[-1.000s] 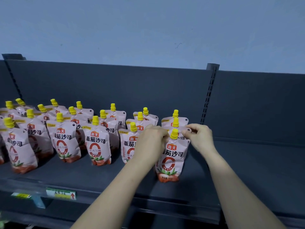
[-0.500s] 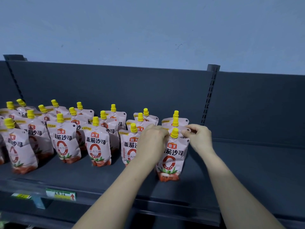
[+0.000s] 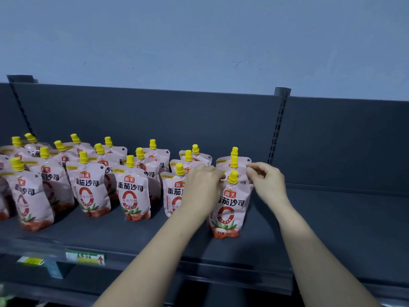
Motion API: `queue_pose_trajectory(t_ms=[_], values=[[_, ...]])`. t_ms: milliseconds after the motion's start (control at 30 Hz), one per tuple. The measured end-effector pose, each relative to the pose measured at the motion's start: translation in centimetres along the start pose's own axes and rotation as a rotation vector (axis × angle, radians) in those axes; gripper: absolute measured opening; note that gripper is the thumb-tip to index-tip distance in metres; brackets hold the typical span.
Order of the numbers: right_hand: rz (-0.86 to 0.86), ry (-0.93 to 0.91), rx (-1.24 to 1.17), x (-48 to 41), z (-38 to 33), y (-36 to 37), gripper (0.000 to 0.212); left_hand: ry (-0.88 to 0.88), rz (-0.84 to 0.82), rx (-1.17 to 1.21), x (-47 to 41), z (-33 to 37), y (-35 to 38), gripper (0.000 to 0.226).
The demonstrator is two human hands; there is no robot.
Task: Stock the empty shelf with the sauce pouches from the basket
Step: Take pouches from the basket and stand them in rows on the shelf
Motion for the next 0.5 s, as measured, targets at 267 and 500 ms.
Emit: queue_pose_trajectory(t_ms=[267, 500], values=[[-0.012, -0.03, 0.113, 0.3, -1.3, -0.2, 0.016, 0.05, -0.1, -0.012, 0.2, 0.7, -0.5, 0.028], [0.007, 0.032, 0.163, -0.2, -1.2, -0.3, 0.017, 0.029, -0.121, 0.056, -0.5, 1.2, -0.6, 0.02]])
Point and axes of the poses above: each hand's wrist, its own x-axis away from the middle knuckle, its own y-axis out of the palm, z = x × y, the point moved 8 cm from there along -x, towards the middle knuckle, and after that the axes turned 2 degrees about -z, right-handed, at the moved point
